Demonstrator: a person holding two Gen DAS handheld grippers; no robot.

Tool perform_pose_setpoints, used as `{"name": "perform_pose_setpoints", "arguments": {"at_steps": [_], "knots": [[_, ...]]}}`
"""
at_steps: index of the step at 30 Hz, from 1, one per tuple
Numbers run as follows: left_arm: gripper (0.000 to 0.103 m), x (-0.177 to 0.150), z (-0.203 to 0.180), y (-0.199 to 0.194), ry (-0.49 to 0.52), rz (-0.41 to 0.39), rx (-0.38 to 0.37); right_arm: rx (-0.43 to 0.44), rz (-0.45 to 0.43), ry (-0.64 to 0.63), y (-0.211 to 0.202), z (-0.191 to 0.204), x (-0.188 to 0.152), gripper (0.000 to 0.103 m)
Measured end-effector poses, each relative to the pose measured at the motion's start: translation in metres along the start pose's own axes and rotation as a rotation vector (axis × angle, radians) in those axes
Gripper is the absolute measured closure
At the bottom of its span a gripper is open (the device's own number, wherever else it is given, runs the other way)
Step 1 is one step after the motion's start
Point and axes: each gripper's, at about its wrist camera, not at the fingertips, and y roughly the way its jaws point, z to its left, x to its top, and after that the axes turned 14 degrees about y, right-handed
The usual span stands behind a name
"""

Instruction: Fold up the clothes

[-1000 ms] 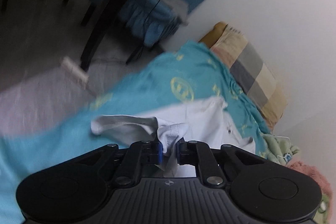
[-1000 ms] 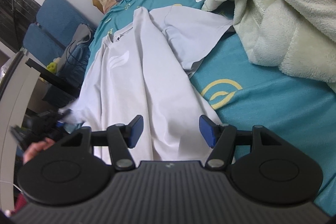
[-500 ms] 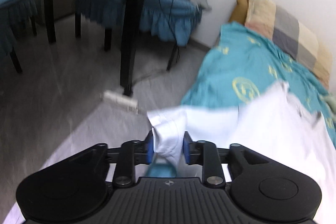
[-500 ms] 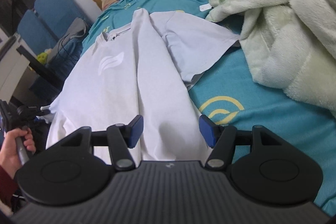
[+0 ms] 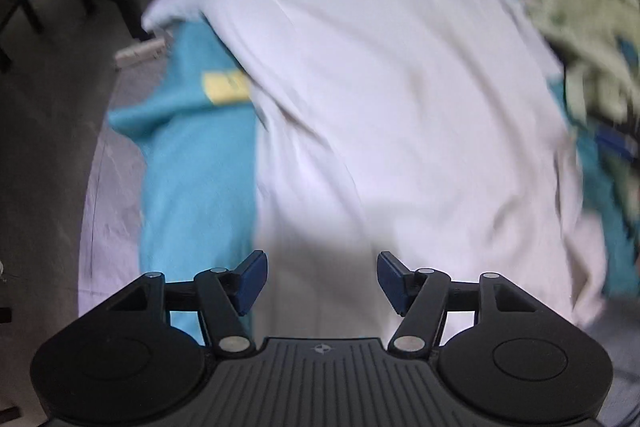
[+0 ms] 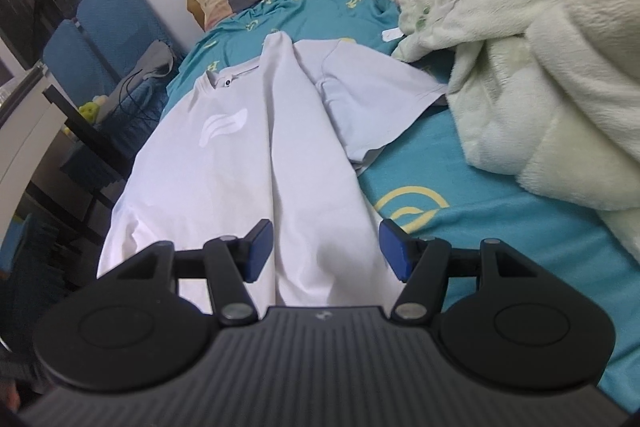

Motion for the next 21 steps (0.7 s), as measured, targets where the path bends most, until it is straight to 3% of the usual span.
{"name": "perform_pose_setpoints", "arguments": {"at_steps": [4, 7, 10, 14, 16, 21], "knots": [[0.046, -0.009, -0.025, 0.018, 0.051, 0.097, 0.058, -0.007, -0.013, 0.0, -0.007, -0.004, -0.002, 0.041], [0.057, -0.017, -0.021, 0.029, 0.02, 0.124, 0.035, -0.007, -0.01, 0.014, -0.008, -0.009, -0.001, 0.041], [0.1, -0.022, -0.019, 0.022, 0.034, 0.121, 0.025, -0.006, -0.001, 0.031, -0.007, -0.012, -0.001, 0.041], [0.101, -0.032, -0.004, -0.008, 0.017, 0.076, -0.036, -0.002, 0.011, 0.042, -0.005, -0.014, 0.001, 0.041], [0.101, -0.039, 0.013, -0.02, -0.014, 0.081, -0.032, 0.0, 0.013, 0.047, -0.006, -0.014, 0.002, 0.041], [0.101, -0.066, 0.059, -0.021, -0.098, 0.203, 0.087, -0.004, 0.018, 0.062, -0.007, -0.017, 0.005, 0.041]]}}
